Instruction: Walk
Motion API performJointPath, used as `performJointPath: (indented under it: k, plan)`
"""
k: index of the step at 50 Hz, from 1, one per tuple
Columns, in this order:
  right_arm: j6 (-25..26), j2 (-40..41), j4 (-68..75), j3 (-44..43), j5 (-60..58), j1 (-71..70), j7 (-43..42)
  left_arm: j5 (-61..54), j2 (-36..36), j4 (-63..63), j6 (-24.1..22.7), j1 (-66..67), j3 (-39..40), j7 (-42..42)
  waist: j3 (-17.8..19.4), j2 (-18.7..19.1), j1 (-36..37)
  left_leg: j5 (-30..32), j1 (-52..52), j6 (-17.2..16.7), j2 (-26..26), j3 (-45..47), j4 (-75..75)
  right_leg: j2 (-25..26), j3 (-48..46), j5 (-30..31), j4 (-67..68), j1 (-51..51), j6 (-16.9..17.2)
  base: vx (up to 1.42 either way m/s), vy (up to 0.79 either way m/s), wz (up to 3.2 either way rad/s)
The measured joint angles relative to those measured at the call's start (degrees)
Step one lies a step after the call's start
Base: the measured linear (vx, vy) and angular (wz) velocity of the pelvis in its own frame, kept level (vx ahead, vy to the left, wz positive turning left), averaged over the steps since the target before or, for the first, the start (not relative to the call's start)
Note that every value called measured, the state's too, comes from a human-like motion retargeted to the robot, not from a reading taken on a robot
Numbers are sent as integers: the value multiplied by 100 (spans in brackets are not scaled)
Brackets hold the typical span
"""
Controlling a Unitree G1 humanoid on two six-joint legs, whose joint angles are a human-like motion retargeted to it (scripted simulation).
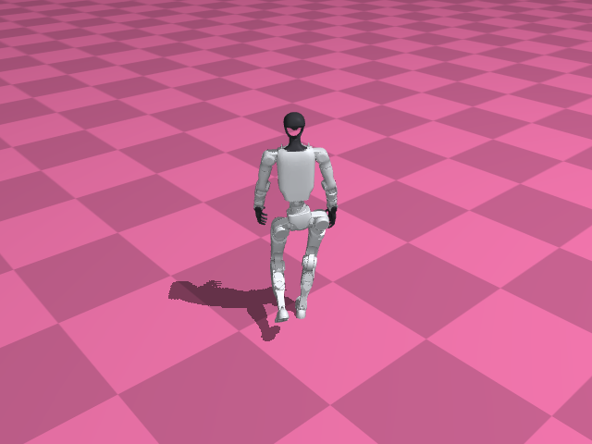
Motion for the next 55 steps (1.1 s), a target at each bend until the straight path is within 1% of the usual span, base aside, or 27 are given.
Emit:
performJointPath:
  k: [2,3,5,7,10,13,14,16,18,20,22,24,26,28,30,32,33,35,37,38,40,43,47,49,51,53,55]
  plan:
    - [20,-15,-75,34,-68,-108,24,14,31,-62,27,-46,71,16,55,-130,130,-502,-463,331,51,89,31,7,267,-107,-133,305,7,47,-10,-109]
    - [41,-16,-116,31,-90,-228,66,23,77,-53,58,-113,118,0,104,-311,173,-641,-676,478,-78,171,-130,-104,431,-130,-301,504,27,49,-10,-113]
    - [30,-14,-229,77,-125,-323,104,62,77,-1,87,-52,159,-11,166,-423,279,-923,-1052,629,-159,209,-504,-132,728,-296,-321,775,33,51,-9,-125]
    - [28,8,-354,106,-135,-452,167,118,81,155,116,6,186,-62,236,-654,341,-968,-1303,657,-454,273,-1260,-309,1048,-471,-342,1031,69,54,-6,-132]
    - [9,41,-527,176,-183,-585,234,267,33,450,168,177,186,-142,282,-903,400,-772,-1544,557,-899,215,-2707,-523,1508,-764,-216,1280,117,56,-3,-137]
    - [17,54,-609,244,-319,-707,306,472,-21,717,229,377,165,-187,227,-1170,350,-343,-1507,456,-1413,40,-4536,-788,1892,-1079,48,1360,211,57,1,-129]
    - [16,64,-618,259,-364,-726,316,522,-43,778,249,461,156,-198,206,-1204,323,-303,-1541,441,-1515,-48,-4873,-809,2010,-1188,175,1373,225,56,3,-125]
    - [19,86,-607,273,-445,-754,323,603,-85,878,288,621,152,-217,153,-1251,285,-256,-1603,439,-1665,-202,-5261,-832,2255,-1406,475,1384,234,58,5,-131]
    - [31,116,-544,262,-509,-778,315,656,-111,971,322,748,171,-240,71,-1355,284,-56,-1540,467,-1826,-251,-5480,-946,2469,-1617,863,1359,257,61,6,-143]
    - [50,173,-419,238,-561,-757,287,666,-127,1064,353,859,196,-261,-9,-1506,314,168,-1454,521,-1994,-201,-5391,-1162,2476,-1782,1361,1312,323,61,7,-153]
    - [78,240,-251,219,-630,-687,274,649,-125,1131,372,960,204,-306,-85,-1696,333,338,-1379,599,-2204,-96,-5110,-1488,2399,-1830,2004,1225,438,60,10,-152]
    - [111,285,-83,214,-703,-591,300,606,-109,1163,379,1053,214,-359,-162,-1883,320,364,-1267,707,-2414,44,-4884,-1920,2223,-1578,2753,1054,608,57,13,-149]
    - [144,297,57,223,-754,-496,362,550,-76,1151,371,1122,226,-411,-228,-2062,250,254,-1092,885,-2603,236,-4800,-2371,2071,-962,3629,761,807,53,17,-134]
    - [169,279,157,241,-770,-467,475,511,12,1087,355,1123,247,-465,-260,-2251,147,212,-734,1105,-2769,502,-5106,-2756,2077,-268,4596,285,984,50,20,-129]
    - [173,245,198,264,-786,-395,521,537,104,988,328,1128,230,-449,-272,-2342,-18,14,-457,1284,-2868,734,-5137,-3077,1978,126,5470,-205,994,50,22,-125]
    - [160,189,193,275,-785,-362,543,580,255,864,314,1053,235,-384,-261,-2307,-172,-143,-103,1374,-2849,911,-5328,-3219,1863,56,6019,-748,855,50,23,-139]
    - [152,146,181,265,-777,-387,567,604,356,796,320,961,262,-354,-239,-2214,-214,-146,165,1387,-2766,977,-5629,-3174,1804,-25,6138,-1040,764,51,22,-144]
    - [121,95,151,242,-767,-267,555,626,494,670,294,886,264,-248,-239,-2198,-413,-336,456,1413,-2795,1112,-5690,-3267,1659,-409,6225,-1486,663,51,20,-118]
    - [110,34,84,188,-713,-197,579,600,690,508,290,703,361,-161,-187,-1990,-555,-470,883,1397,-2623,1181,-6029,-3048,1460,-640,5809,-1874,613,54,17,-102]
    - [100,22,69,149,-682,-114,576,571,763,424,264,639,392,-106,-180,-1972,-656,-580,1013,1397,-2618,1215,-6036,-3038,1392,-755,5548,-2047,634,54,14,-80]
    - [104,-1,60,48,-608,18,585,481,922,234,214,454,484,-13,-120,-1801,-795,-752,1353,1387,-2467,1255,-6223,-2845,1215,-802,4759,-2304,697,55,11,-69]
    - [153,7,157,-152,-478,268,584,287,1105,-67,75,173,589,120,-80,-1580,-918,-976,1736,1347,-2277,1287,-6408,-2540,1047,-577,3210,-2506,931,55,6,-58]
    - [241,53,381,-390,-329,579,566,83,1225,-426,-95,-168,656,217,-168,-1312,-910,-1218,1994,1233,-2078,1365,-6500,-2142,909,-56,917,-2472,1248,54,-2,-54]
    - [287,86,501,-463,-285,735,583,37,1201,-565,-151,-263,675,250,-235,-1297,-916,-1353,2095,1167,-2073,1400,-6378,-2124,904,23,651,-2558,1324,56,-8,-37]
    - [330,118,631,-546,-257,854,613,-2,1138,-670,-174,-326,687,259,-308,-1245,-904,-1454,2204,1128,-2010,1361,-6238,-2080,850,202,592,-2519,1325,61,-9,-28]
    - [362,147,767,-615,-259,949,626,-30,1013,-715,-170,-313,706,240,-358,-1161,-876,-1473,2307,1070,-1886,1258,-5948,-1996,783,371,835,-2434,1244,64,-12,-33]
    - [378,175,893,-669,-250,1020,611,-38,848,-678,-151,-209,714,198,-370,-1035,-818,-1338,2307,918,-1758,976,-5376,-1806,737,447,1215,-2306,1106,64,-14,-51]
